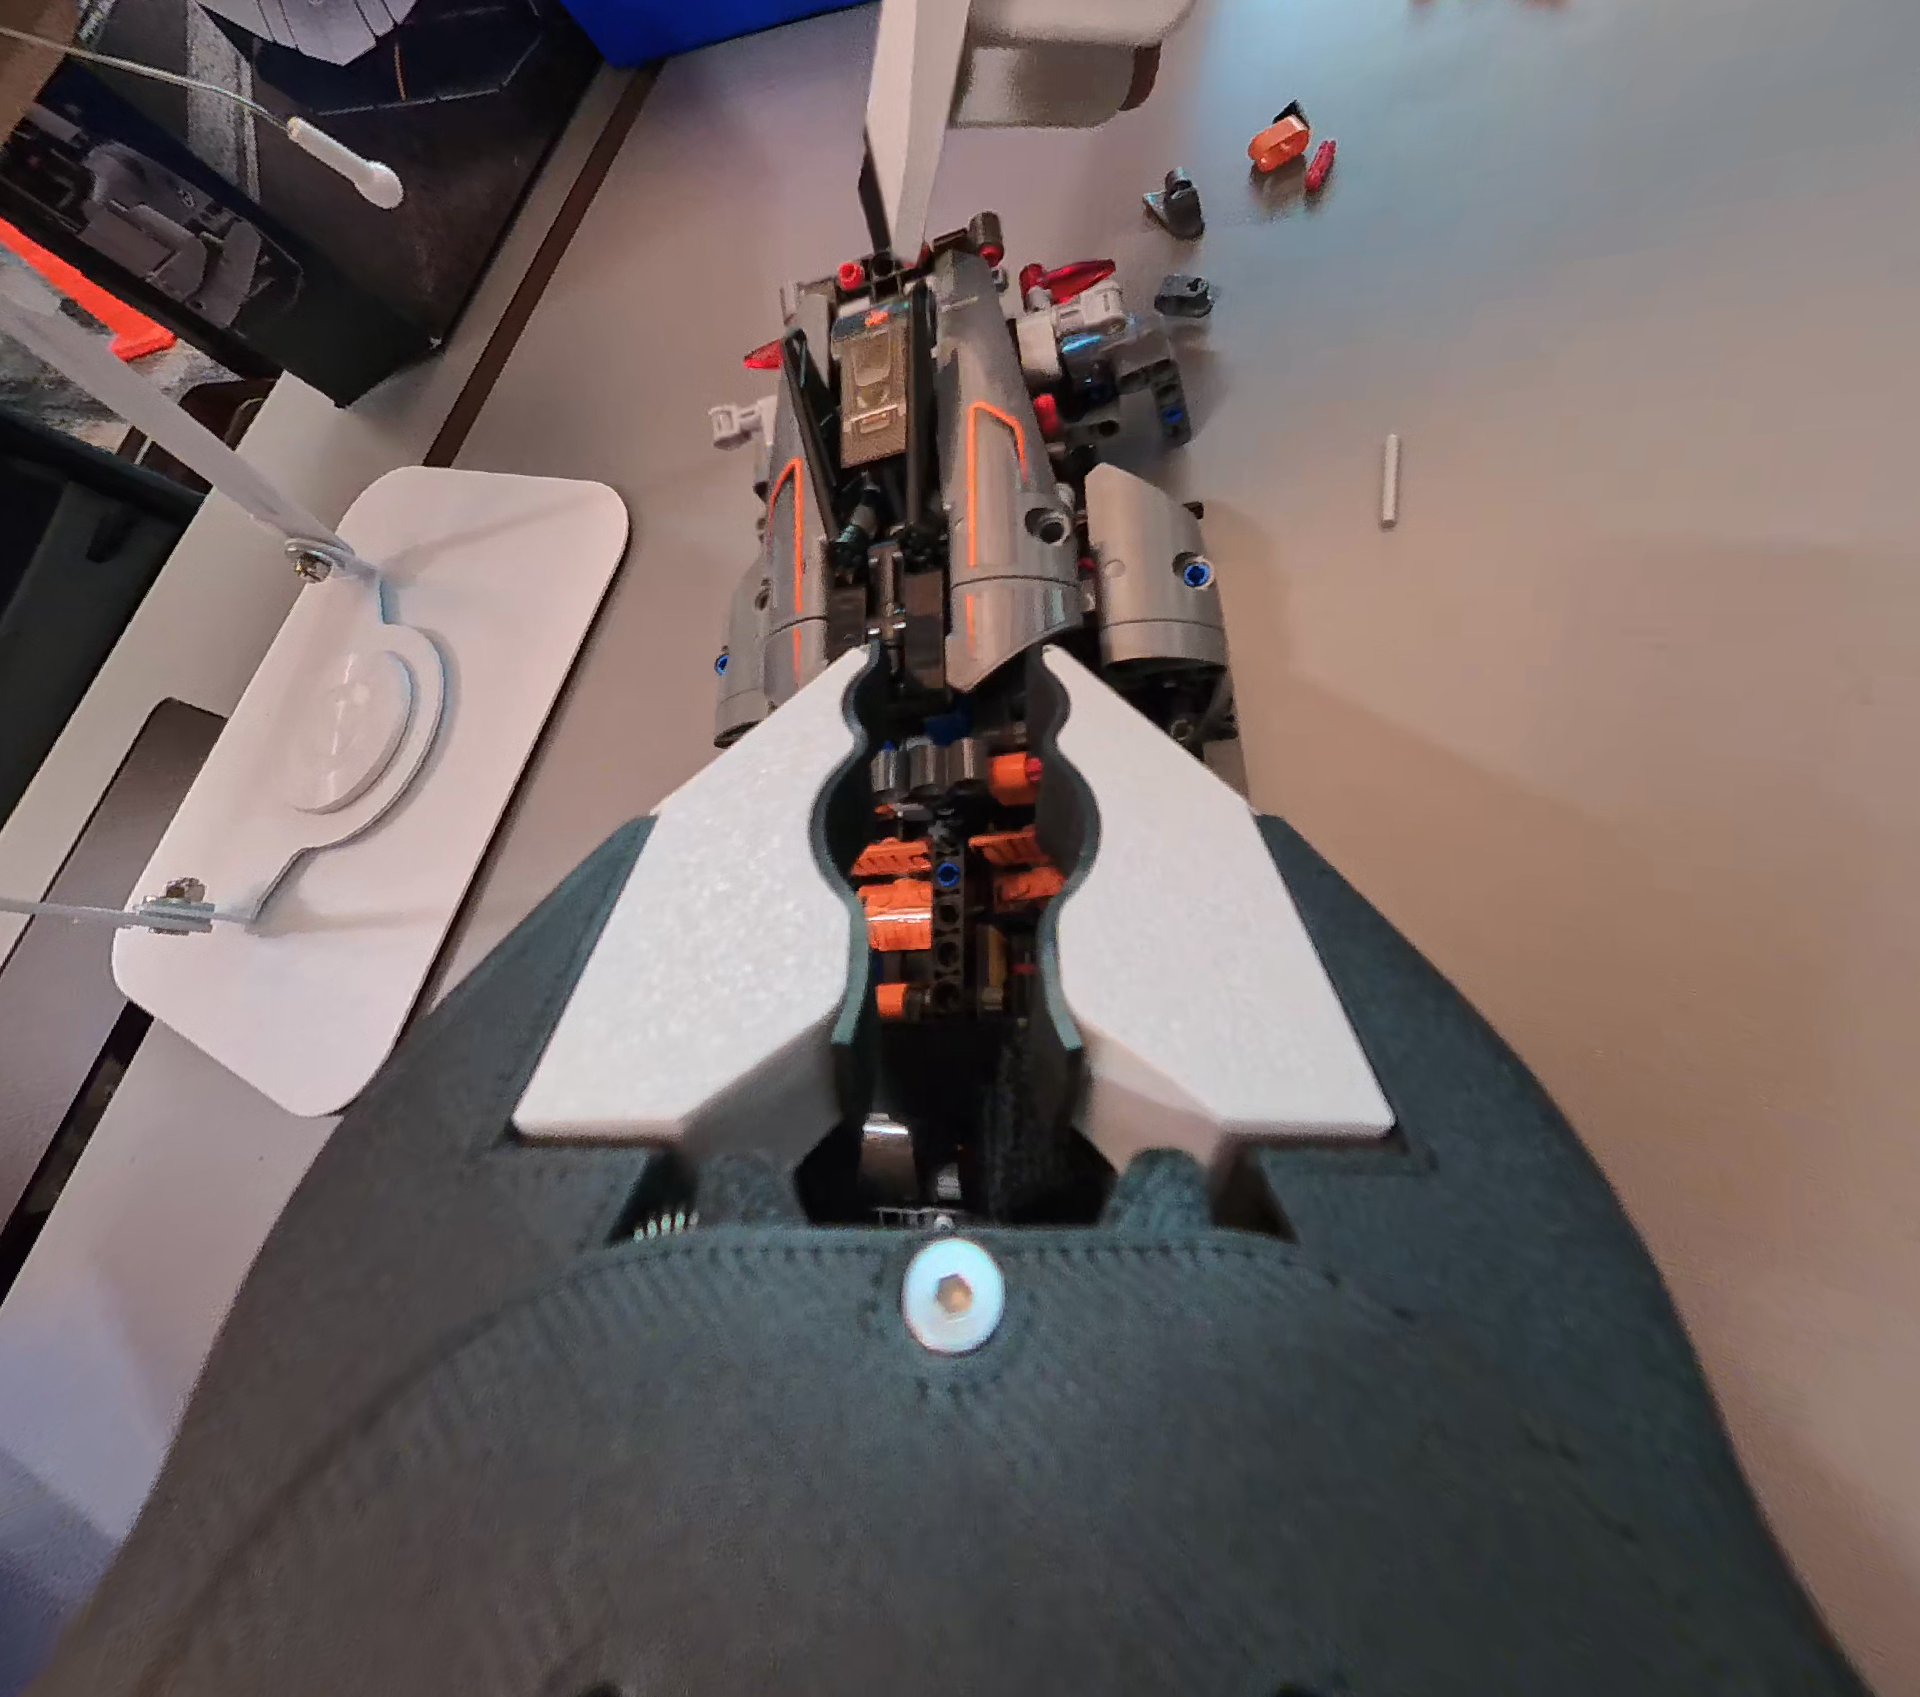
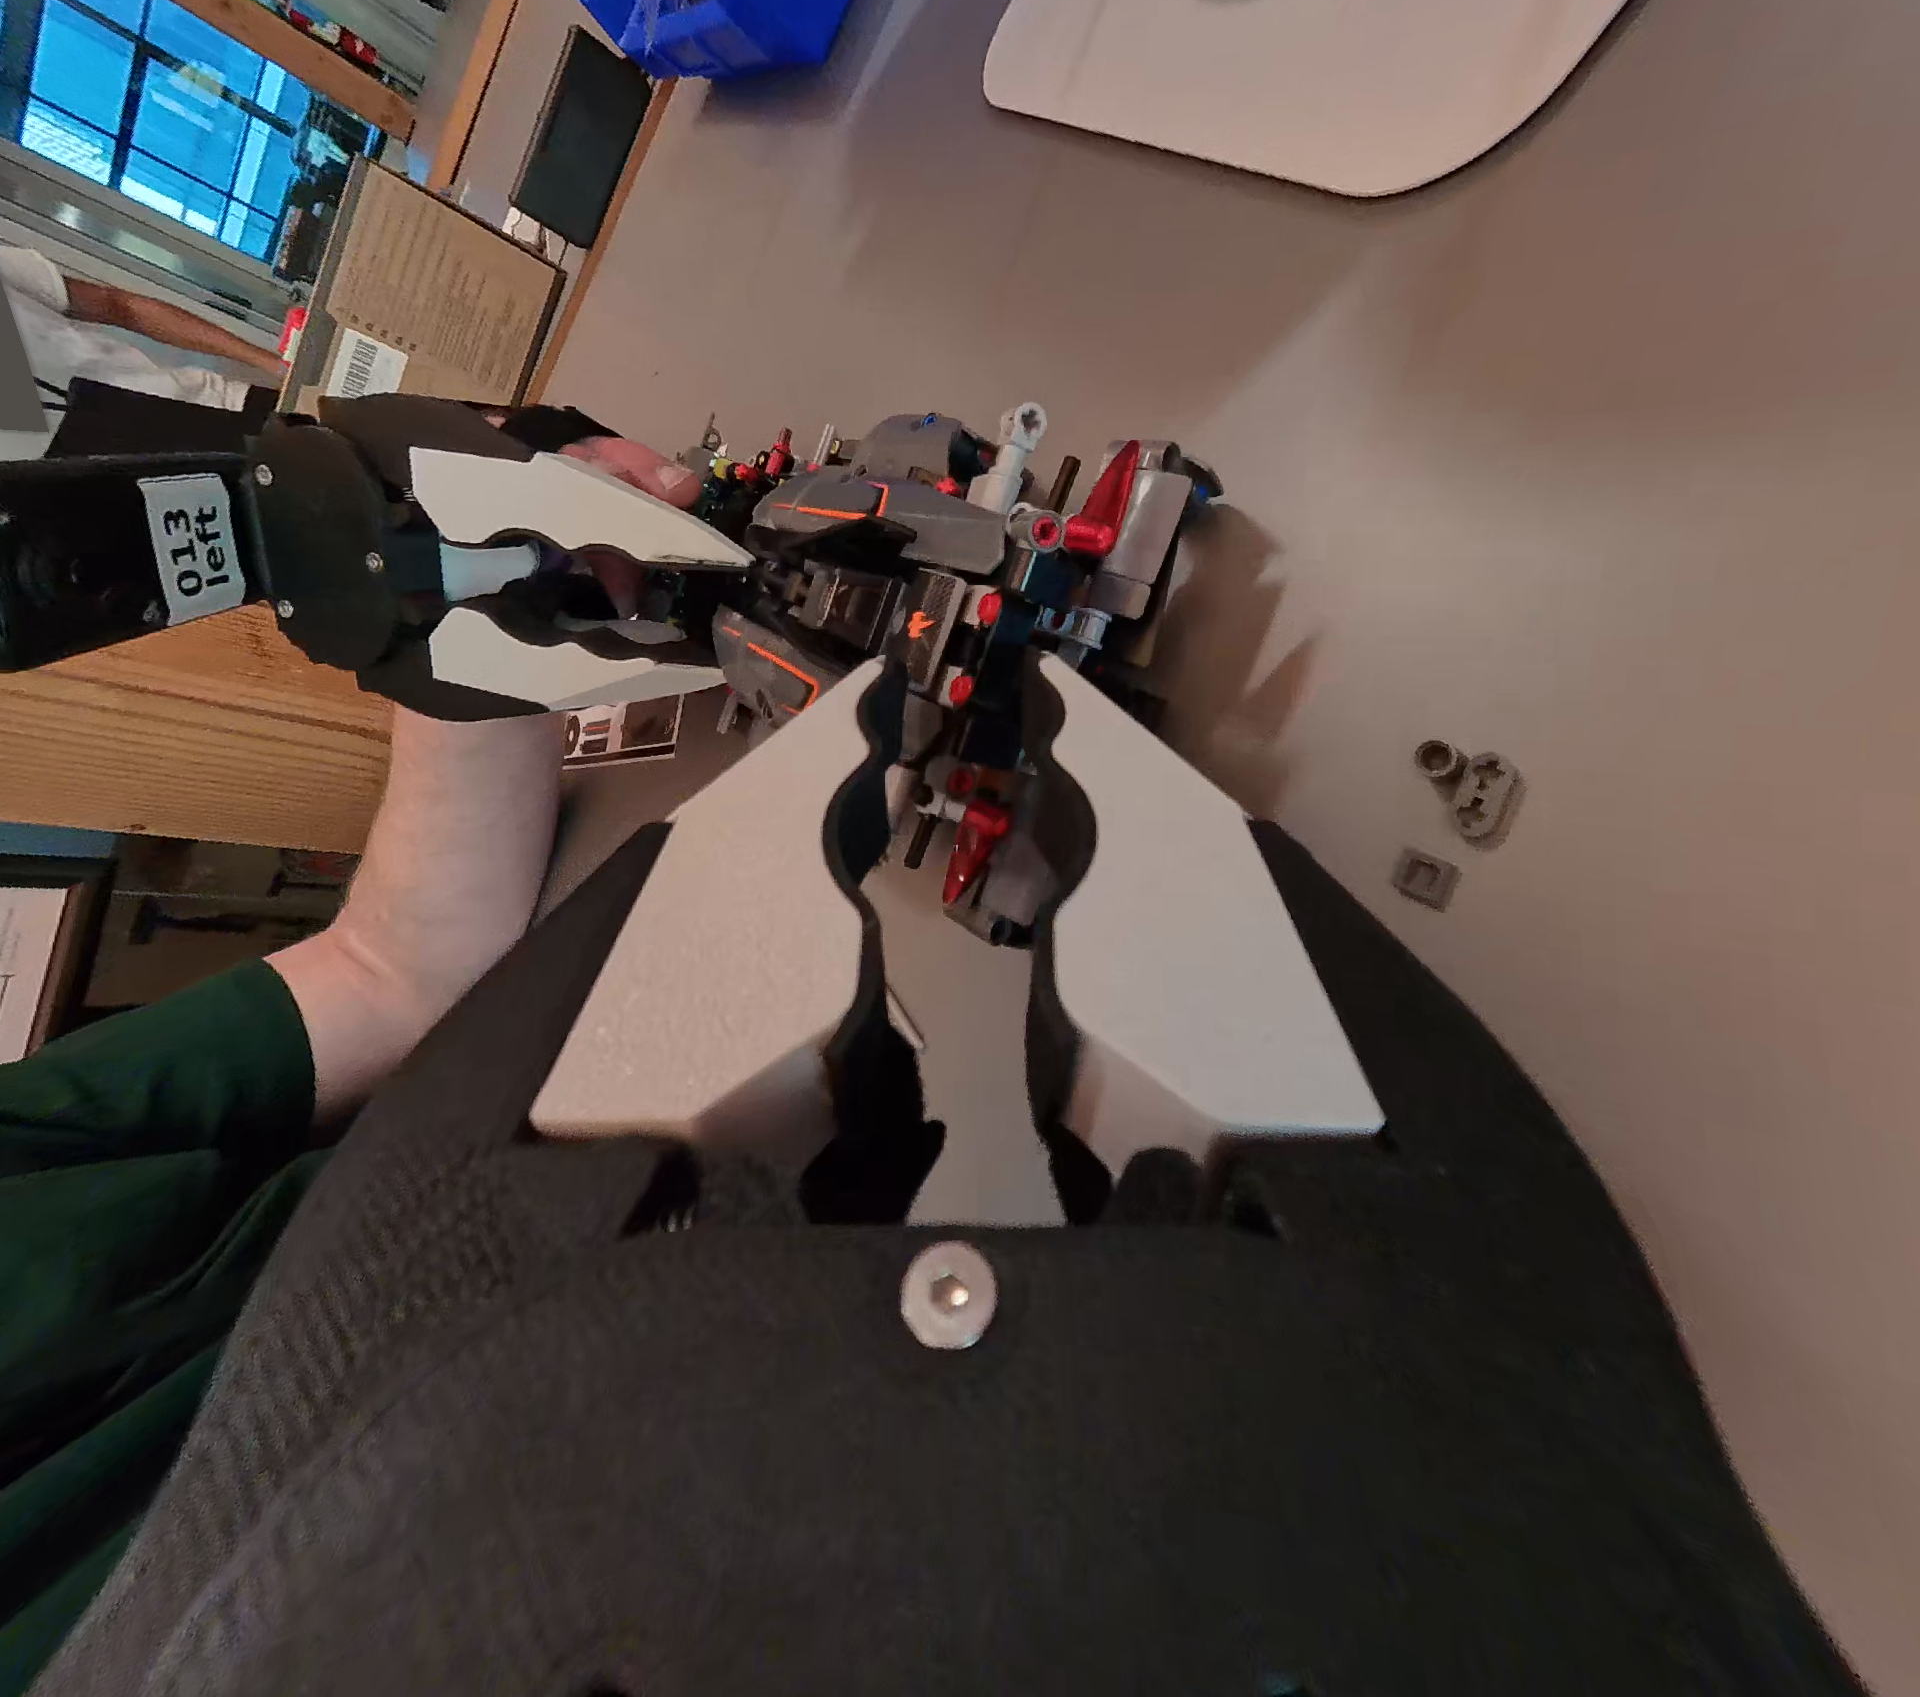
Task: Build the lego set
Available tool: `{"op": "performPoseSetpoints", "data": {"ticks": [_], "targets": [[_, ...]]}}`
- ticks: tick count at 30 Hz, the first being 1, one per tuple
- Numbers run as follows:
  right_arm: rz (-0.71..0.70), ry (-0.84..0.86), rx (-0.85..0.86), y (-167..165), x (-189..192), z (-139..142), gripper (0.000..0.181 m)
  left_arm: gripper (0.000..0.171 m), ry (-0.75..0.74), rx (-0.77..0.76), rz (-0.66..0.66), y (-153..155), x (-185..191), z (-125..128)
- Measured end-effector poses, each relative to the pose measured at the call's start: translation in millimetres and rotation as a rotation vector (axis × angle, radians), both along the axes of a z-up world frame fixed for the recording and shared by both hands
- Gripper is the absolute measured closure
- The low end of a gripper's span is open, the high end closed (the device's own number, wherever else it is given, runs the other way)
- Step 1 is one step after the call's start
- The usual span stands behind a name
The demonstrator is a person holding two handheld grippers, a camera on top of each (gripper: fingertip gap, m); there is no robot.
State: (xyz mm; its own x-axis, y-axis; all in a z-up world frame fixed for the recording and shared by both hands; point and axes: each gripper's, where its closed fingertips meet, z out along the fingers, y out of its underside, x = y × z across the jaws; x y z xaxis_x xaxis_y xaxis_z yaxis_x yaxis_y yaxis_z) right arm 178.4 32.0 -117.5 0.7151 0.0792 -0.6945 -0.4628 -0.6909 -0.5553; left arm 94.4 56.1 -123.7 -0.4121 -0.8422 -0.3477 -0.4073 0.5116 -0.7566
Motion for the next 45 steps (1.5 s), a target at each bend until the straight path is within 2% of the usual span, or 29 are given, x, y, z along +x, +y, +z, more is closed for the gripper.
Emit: {"op": "performPoseSetpoints", "data": {"ticks": [6,25,31,33,37,45], "targets": [[0.017,-0.01,-0.013,-0.1,-0.3,-6.2,0.17,0.148,0.001,-0.007,-0.006,-0.6,-0.2,0.1],[0.048,-0.066,-0.029,-1.0,-1.1,-12.5,0.165,0.148,0.005,-0.004,-0.003,-0.3,0.7,-0.8],[0.06,-0.035,-0.032,-0.2,-0.6,-13.0,0.167,0.147,0.007,-0.005,-0.001,0.0,1.1,-1.1],[0.071,0.008,-0.028,-2.0,-3.0,-9.5,0.16,0.148,0.006,-0.006,-0.001,0.0,1.1,-1.0],[0.04,0.024,0.0,-3.5,5.0,-2.5,0.163,0.147,0.009,-0.017,-0.003,-0.1,0.9,-0.7],[0.046,0.024,-0.035,0.9,1.3,-14.0,0.17,0.147,0.021,-0.043,0.005,0.2,0.9,-0.5]]}}
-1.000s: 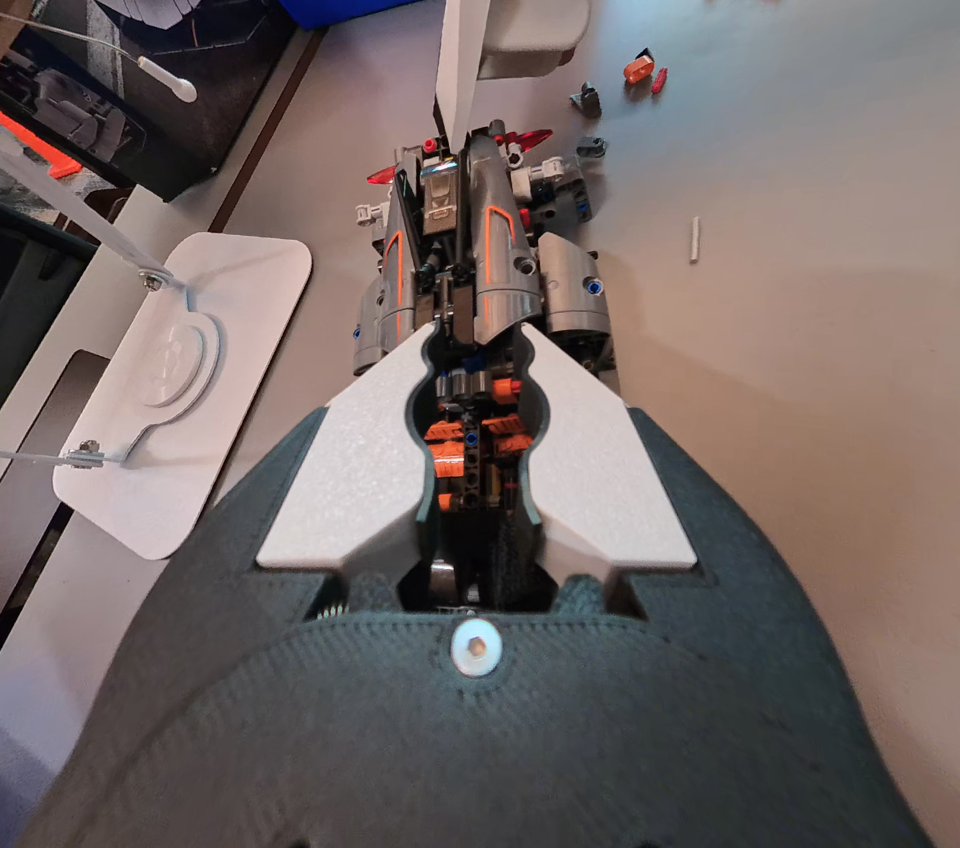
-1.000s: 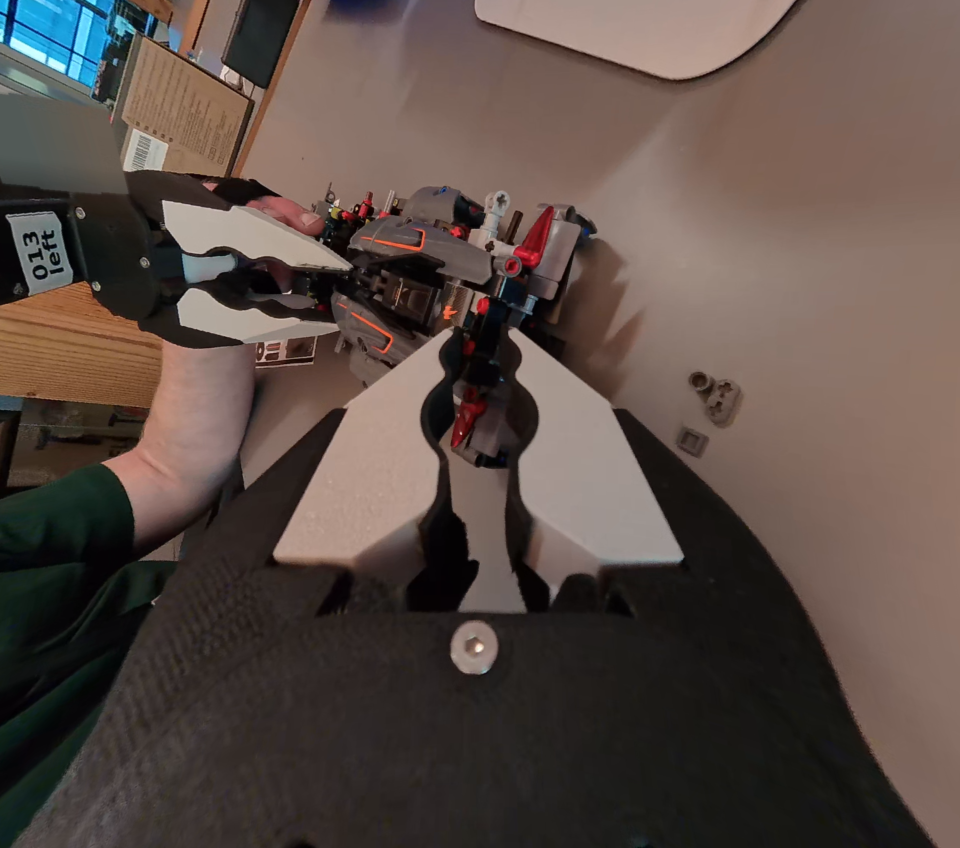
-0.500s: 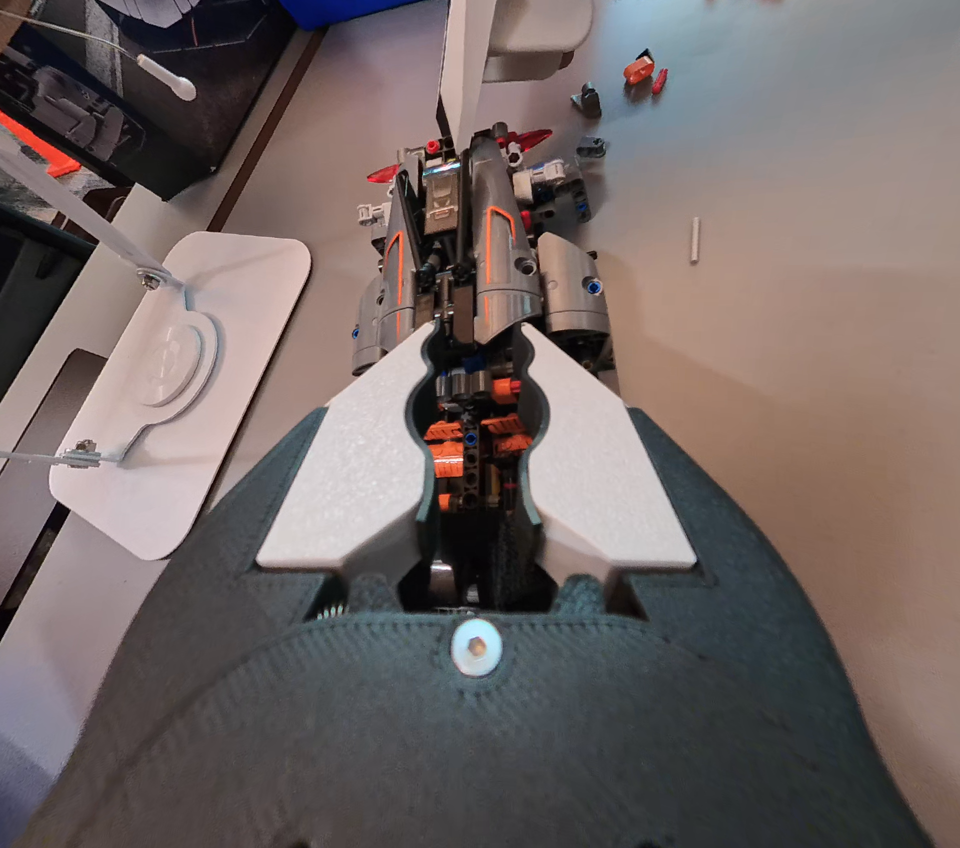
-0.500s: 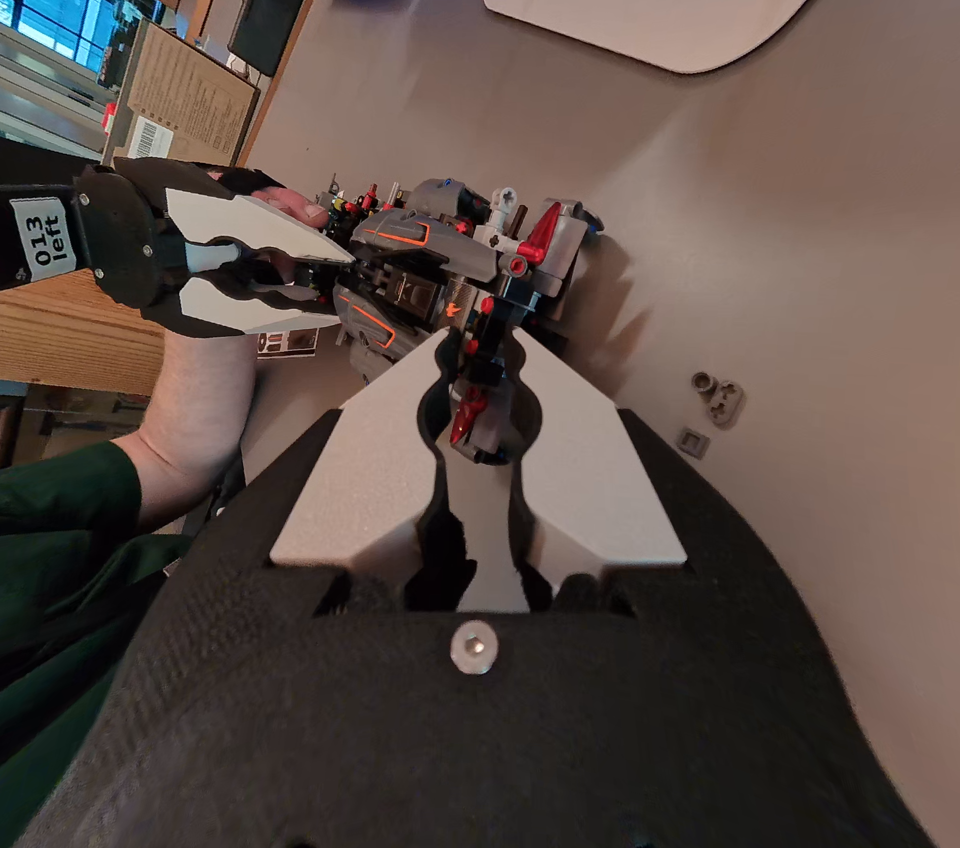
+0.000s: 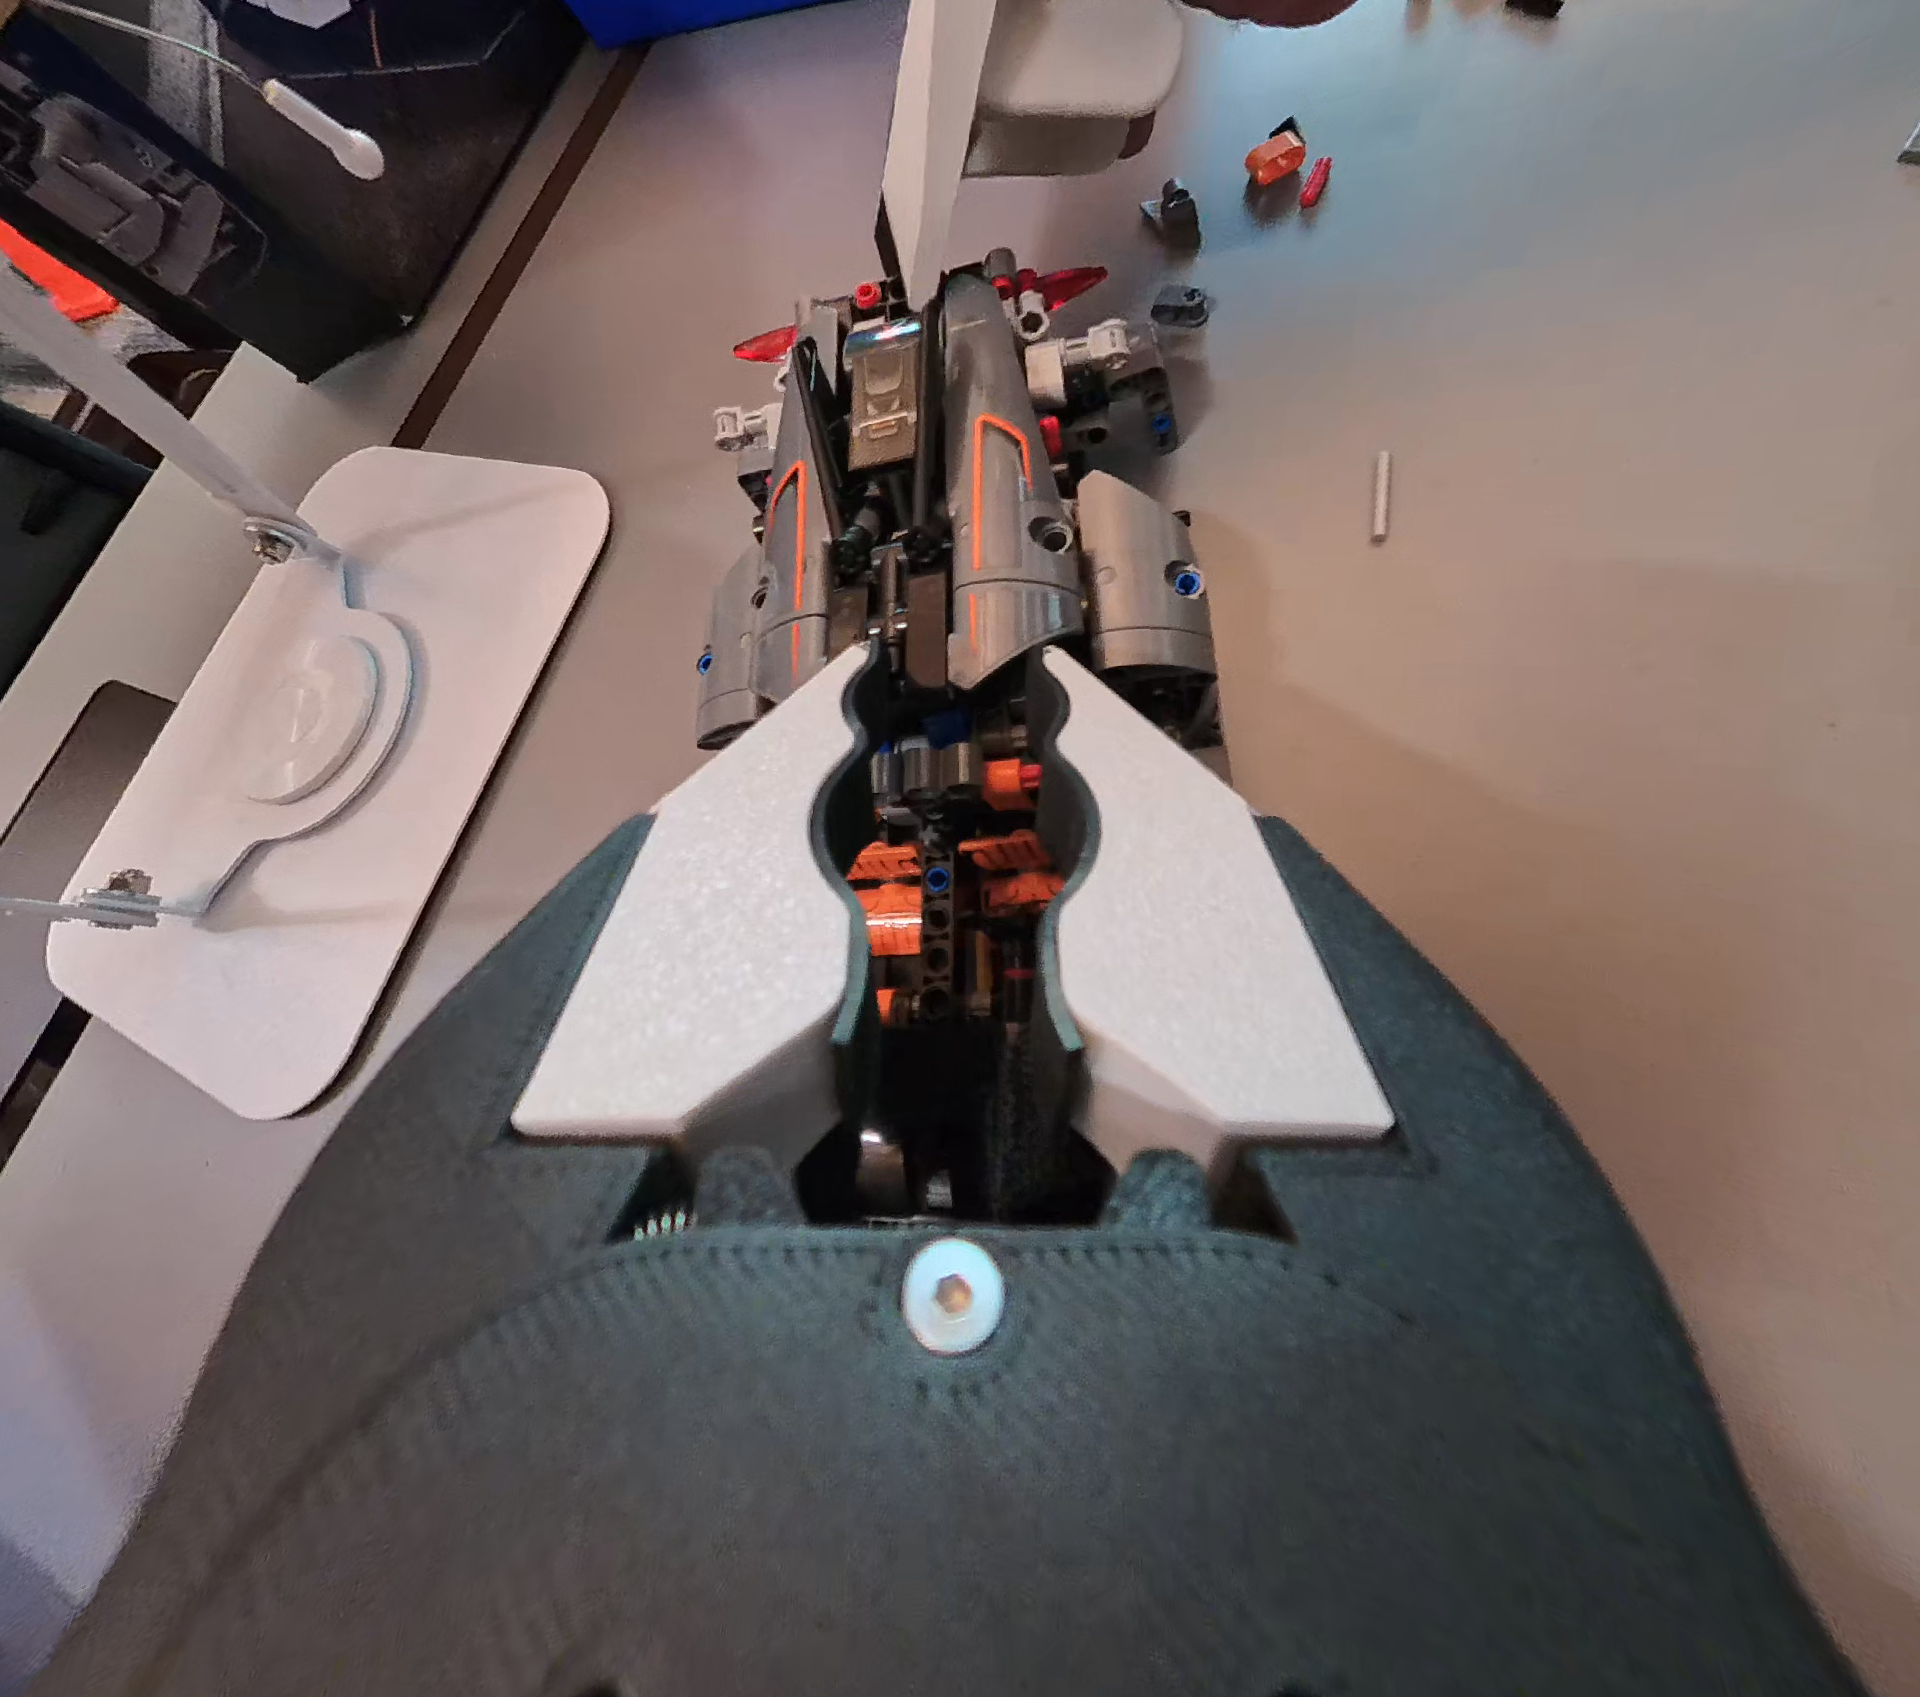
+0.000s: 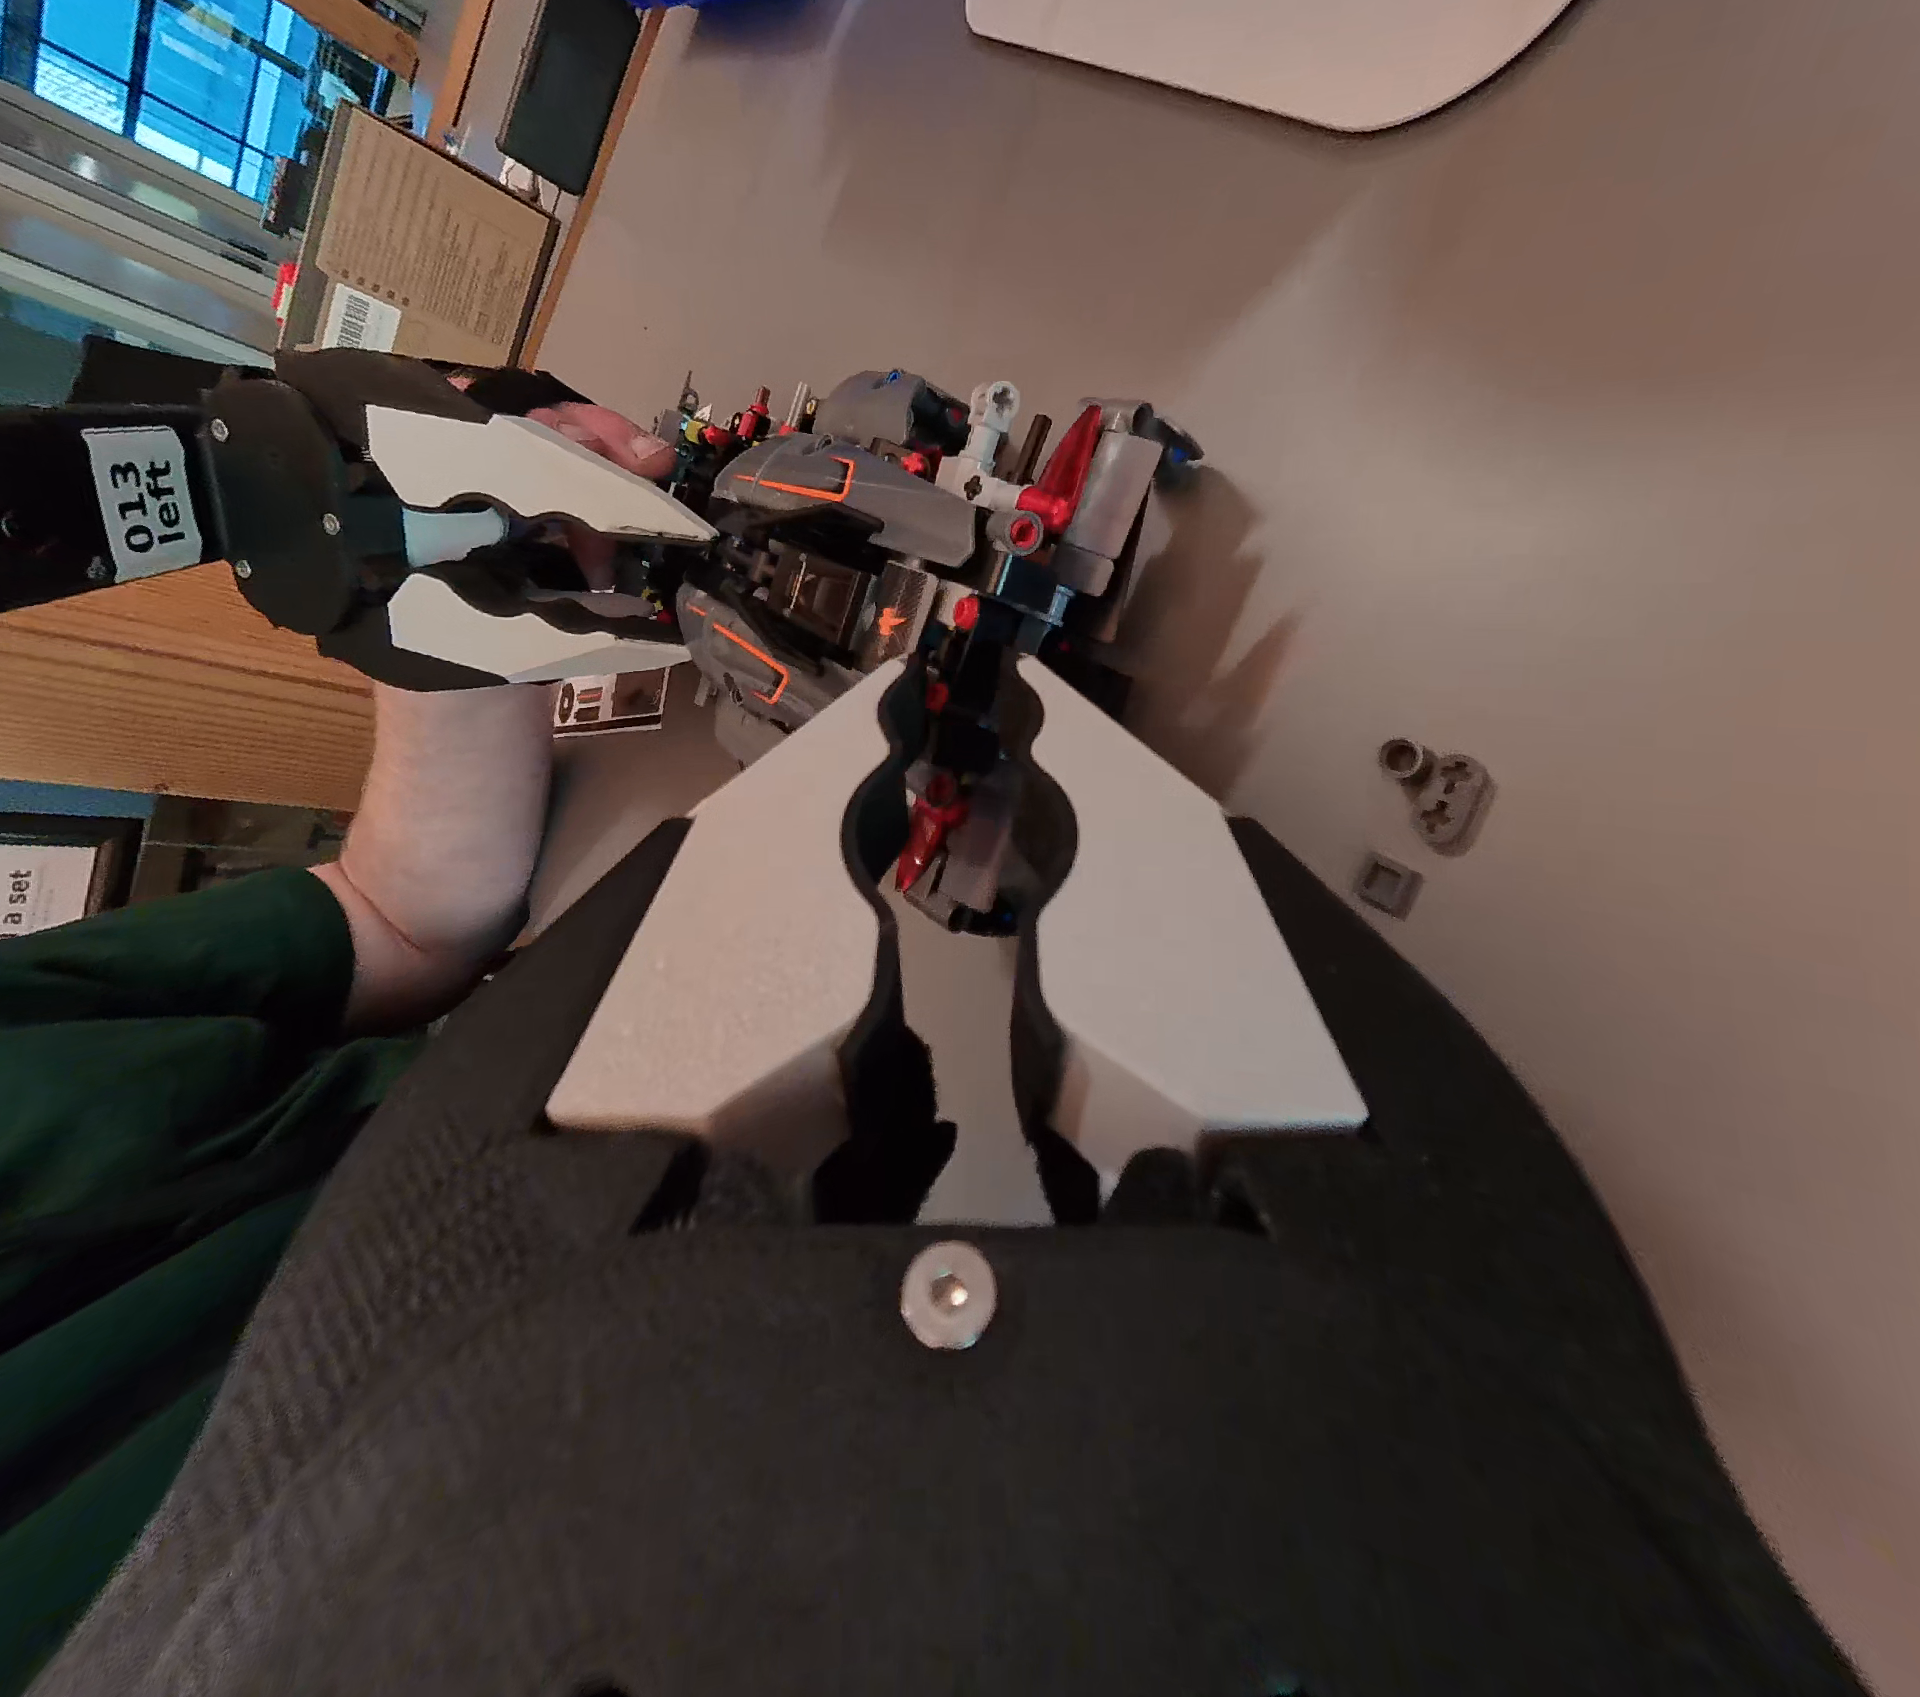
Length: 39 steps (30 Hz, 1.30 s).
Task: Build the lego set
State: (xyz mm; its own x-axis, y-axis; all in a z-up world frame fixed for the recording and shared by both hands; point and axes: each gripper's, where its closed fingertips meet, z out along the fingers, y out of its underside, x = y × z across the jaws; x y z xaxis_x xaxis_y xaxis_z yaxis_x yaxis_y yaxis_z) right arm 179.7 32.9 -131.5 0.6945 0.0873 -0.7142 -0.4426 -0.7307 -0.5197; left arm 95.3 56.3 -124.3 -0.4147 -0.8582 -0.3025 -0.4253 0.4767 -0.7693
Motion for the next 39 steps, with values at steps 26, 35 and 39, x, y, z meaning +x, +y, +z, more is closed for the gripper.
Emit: {"op": "performPoseSetpoints", "data": {"ticks": [26,35,39], "targets": [[0.02,0.016,-0.008,-0.2,-1.7,0.9,0.17,0.124,0.057,-0.179,0.049,4.0,7.7,3.6],[0.011,0.039,-0.017,0.4,-1.9,-1.9,0.169,0.124,0.082,-0.255,0.052,4.4,8.3,3.2],[0.003,0.047,-0.007,-0.7,-1.9,0.4,0.165,0.124,0.082,-0.258,0.051,4.4,8.1,3.8]]}}
